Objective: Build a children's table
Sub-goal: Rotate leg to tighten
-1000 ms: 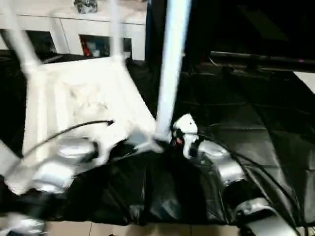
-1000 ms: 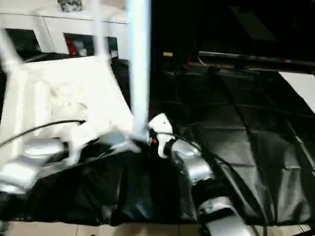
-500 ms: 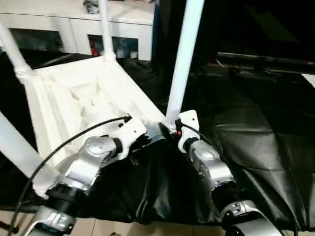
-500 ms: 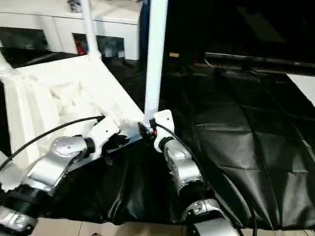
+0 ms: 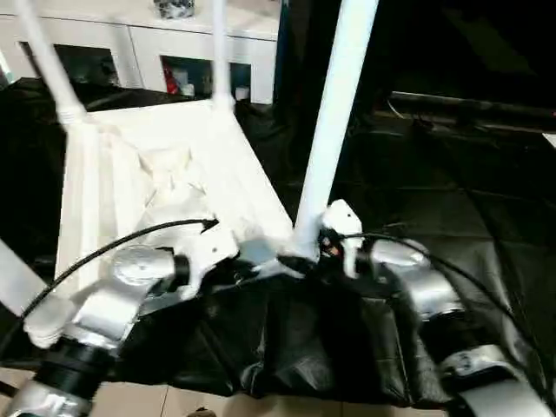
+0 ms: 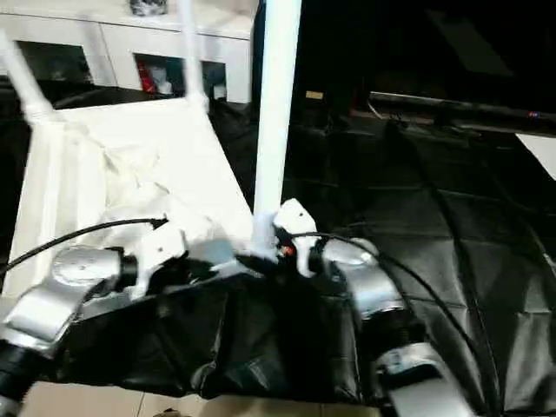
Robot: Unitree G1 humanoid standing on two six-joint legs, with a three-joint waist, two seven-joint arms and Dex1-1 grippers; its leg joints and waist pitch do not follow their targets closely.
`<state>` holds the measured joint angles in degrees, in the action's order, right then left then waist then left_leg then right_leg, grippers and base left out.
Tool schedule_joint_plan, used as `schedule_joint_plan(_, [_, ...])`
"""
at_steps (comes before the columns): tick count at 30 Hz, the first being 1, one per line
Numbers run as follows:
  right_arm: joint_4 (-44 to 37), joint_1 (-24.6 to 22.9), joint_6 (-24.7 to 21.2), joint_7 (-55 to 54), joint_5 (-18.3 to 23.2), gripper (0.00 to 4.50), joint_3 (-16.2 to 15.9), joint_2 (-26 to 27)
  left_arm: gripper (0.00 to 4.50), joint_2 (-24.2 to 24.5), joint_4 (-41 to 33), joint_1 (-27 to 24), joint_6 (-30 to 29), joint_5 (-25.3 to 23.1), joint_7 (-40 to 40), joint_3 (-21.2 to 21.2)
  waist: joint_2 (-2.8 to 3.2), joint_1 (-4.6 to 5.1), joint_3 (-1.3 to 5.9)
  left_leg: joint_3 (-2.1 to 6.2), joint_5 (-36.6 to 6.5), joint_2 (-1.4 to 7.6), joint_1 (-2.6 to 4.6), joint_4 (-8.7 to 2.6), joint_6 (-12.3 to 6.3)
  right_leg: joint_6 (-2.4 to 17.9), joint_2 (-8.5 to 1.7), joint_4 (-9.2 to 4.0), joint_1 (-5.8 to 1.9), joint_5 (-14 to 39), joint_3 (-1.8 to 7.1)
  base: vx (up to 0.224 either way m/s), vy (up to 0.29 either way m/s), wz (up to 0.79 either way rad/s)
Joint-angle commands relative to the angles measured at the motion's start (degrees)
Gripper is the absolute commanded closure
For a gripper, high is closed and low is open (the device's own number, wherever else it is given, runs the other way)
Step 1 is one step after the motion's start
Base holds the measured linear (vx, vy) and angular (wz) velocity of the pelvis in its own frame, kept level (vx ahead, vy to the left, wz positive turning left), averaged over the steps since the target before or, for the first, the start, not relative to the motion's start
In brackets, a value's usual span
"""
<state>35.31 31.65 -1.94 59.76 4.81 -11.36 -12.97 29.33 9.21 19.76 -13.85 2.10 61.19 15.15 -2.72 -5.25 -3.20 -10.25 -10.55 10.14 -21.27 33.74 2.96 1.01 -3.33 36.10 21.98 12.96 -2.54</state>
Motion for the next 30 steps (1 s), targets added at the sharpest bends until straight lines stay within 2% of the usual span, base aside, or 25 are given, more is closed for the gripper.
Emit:
schedule_joint_plan(1, [-2.7, 0.2, -1.3, 4.7, 1.5, 0.90, -2.1, -0.4, 4.50, -0.5, -2.5, 0.0, 0.5, 1.7, 3.0, 2.4, 0.39, -0.07, 3.40, 0.94, -8.0, 3.46, 1.16, -3.94, -2.61, 13.5, -4.98, -3.68, -2.32, 1.8, 2.80, 0.000, 0.000, 0.00])
schedule_joint_plan(3, [-3.1, 0.1, -1.6, 6.6, 1.5, 0.93, -2.6, -1.0, 4.50, 0.0, -2.2, 0.1, 0.3, 1.8, 3.8, 2.4, 0.37, -0.18, 3.45, 0.94, -7.1, 3.51, 1.15, -3.89, -2.85, 13.8, -5.05, -3.55, -2.27, 0.7, 2.81, 0.000, 0.000, 0.00])
schedule_joint_plan(6, [-3.1, 0.0, -1.6, 7.9, 1.0, 1.30, -2.9, -1.2, 4.50, 0.6, -2.1, 0.3, 0.0, 2.0, 4.7, 2.1, 0.30, -0.36, 3.49, 0.93, -6.4, 3.43, 1.06, -3.81, -3.05, 14.1, -5.11, -3.47, -2.28, 0.3, 2.75, 0.000, 0.000, 0.00])
schedule_joint_plan(8, [-3.1, -0.2, -1.7, 8.6, 0.8, 1.37, -3.4, -1.4, 4.50, 1.0, -2.1, 0.3, -0.3, 2.2, 5.3, 2.1, 0.28, -0.40, 3.52, 0.91, -6.4, 3.43, 1.10, -3.80, -2.90, 14.1, -5.08, -3.46, -2.29, 0.6, 2.73, 0.000, 0.000, 0.00])
schedule_joint_plan(9, [-3.1, -0.5, -1.4, 8.6, 0.5, 1.37, -3.8, -1.4, 4.50, 1.1, -2.1, 0.3, -0.3, 2.2, 5.4, 2.0, 0.52, -0.47, 3.57, 0.91, -6.4, 3.43, 1.16, -3.78, -2.73, 14.2, -5.03, -3.43, -2.24, 0.3, 2.72, 0.000, 0.000, 0.00])
schedule_joint_plan(10, [-3.4, -0.7, -1.3, 8.8, 0.4, 1.63, -4.1, -1.5, 4.50, 1.2, -2.1, 0.3, -0.3, 2.3, 5.5, 2.0, 0.60, -0.46, 3.56, 0.92, -6.5, 3.43, 1.17, -3.80, -2.64, 14.2, -4.98, -3.40, -2.20, 0.2, 2.71, 0.000, 0.000, 0.00])
schedule_joint_plan(11, [-3.6, -0.9, -1.4, 8.9, 0.4, 1.72, -4.4, -1.6, 4.50, 1.2, -2.0, 0.3, -0.3, 2.3, 5.5, 2.1, 0.48, -0.46, 3.53, 0.94, -6.6, 3.44, 1.14, -3.85, -2.56, 14.2, -4.99, -3.42, -2.25, 0.1, 2.70, 0.000, 0.000, 0.00])
schedule_joint_plan(14, [-4.1, -1.9, -1.4, 7.8, -0.2, 1.76, -4.5, -1.0, 4.50, 0.6, -0.9, 0.6, 0.6, 1.2, 3.8, 2.0, 0.71, -0.51, 3.60, 0.97, -6.7, 3.41, 1.17, -3.82, -2.32, 14.2, -5.03, -3.40, -2.32, -0.3, 2.74, 0.000, 0.000, 0.00])
schedule_joint_plan(17, [-3.3, -2.7, -1.4, 2.3, -1.2, 1.90, -3.5, 0.9, 4.50, -1.4, 1.2, 1.7, 0.0, -0.8, -0.9, 1.5, 0.59, -0.47, 3.35, 0.97, -7.9, 3.44, 1.22, -4.01, -1.74, 13.9, -5.05, -3.72, -2.23, 1.4, 2.80, 0.000, 0.000, 0.00])
schedule_joint_plan(18, [-2.4, -2.8, -1.2, -0.9, -1.8, 1.90, -2.9, 1.9, 4.50, -2.2, 2.2, 2.2, -0.2, -1.8, -3.1, 1.5, 0.60, -0.48, 3.26, 1.02, -9.6, 3.44, 1.39, -4.17, -0.90, 13.4, -5.13, -4.05, -2.15, 4.6, 2.83, 0.000, 0.000, 0.00])
schedule_joint_plan(19, [-0.6, -2.5, -0.6, -6.4, -2.8, 1.90, -1.8, 3.7, 4.50, -3.7, 3.5, 3.2, -1.0, -2.5, -5.9, 1.1, 0.58, -0.32, 3.01, 1.04, -12.6, 3.43, 1.63, -4.42, 0.51, 12.5, -5.23, -4.61, -1.81, 10.1, 2.96, 0.000, 0.000, 0.00])
schedule_joint_plan(21, [2.6, -1.5, -1.6, -15.5, -3.3, 1.91, 0.6, 6.8, 4.50, -6.0, 5.1, 4.5, -1.9, -3.1, -9.7, 0.5, 0.71, -0.15, 2.87, 1.22, -14.6, 3.40, 1.76, -4.65, 1.71, 11.7, -5.34, -4.95, -1.67, 14.1, 2.99, -0.028, -0.002, -0.01])
schedule_joint_plan(22, [3.4, -1.1, -1.8, -17.8, -3.3, 1.91, 1.3, 7.5, 4.50, -6.5, 5.4, 4.8, -2.1, -3.3, -10.6, 0.4, 0.62, 0.15, 2.80, 1.54, -16.5, 3.34, 1.69, -4.87, 2.72, 10.6, -5.45, -5.23, -1.67, 18.2, 2.88, -0.057, -0.005, -0.02])
schedule_joint_plan(23, [5.7, -0.1, -2.5, -24.3, -3.2, 1.91, 3.3, 9.7, 4.50, -8.0, 6.3, 5.8, -2.6, -3.8, -12.8, 0.3, 0.63, 0.47, 2.83, 1.69, -17.7, 3.40, 1.67, -4.99, 3.40, 9.4, -5.56, -5.47, -1.39, 20.8, 2.91, -0.055, 0.000, -0.06])
schedule_joint_plan(26, [8.0, 1.1, -2.9, -33.2, -3.1, 1.91, 5.3, 13.7, 4.50, -11.5, 8.4, 7.9, -4.0, -5.5, -18.2, 0.3, 0.57, 0.54, 2.99, 1.85, -17.8, 3.32, 1.57, -5.00, 3.79, 8.6, -5.65, -5.67, -1.41, 21.4, 2.93, 0.000, 0.000, 0.00])
schedule_joint_plan(28, [8.3, 1.3, -2.9, -35.1, -3.1, 1.91, 5.7, 15.0, 4.50, -12.6, 9.0, 8.5, -4.2, -6.1, -19.9, 0.3, 0.61, 0.43, 3.00, 1.63, -17.2, 3.37, 1.66, -4.94, 3.43, 8.6, -5.47, -5.62, -1.10, 18.9, 3.10, 0.000, 0.000, 0.00])
schedule_joint_plan(29, [8.8, 1.7, -2.9, -37.6, -3.3, 1.91, 5.9, 17.1, 4.50, -14.4, 9.6, 9.2, -4.6, -6.7, -21.9, 0.4, 0.20, 0.41, 3.16, 1.50, -16.1, 3.36, 1.52, -4.85, 2.92, 8.9, -5.40, -5.37, -1.28, 16.4, 3.08, 0.000, 0.000, 0.00])
schedule_joint_plan(30, [8.8, 1.7, -2.8, -37.9, -3.3, 1.91, 5.9, 17.4, 4.50, -14.6, 9.7, 9.3, -4.6, -6.8, -22.1, 0.4, 0.24, 0.36, 3.19, 1.46, -15.1, 3.32, 1.40, -4.82, 2.68, 9.1, -5.40, -5.22, -1.34, 15.1, 3.12, 0.000, 0.000, 0.00])
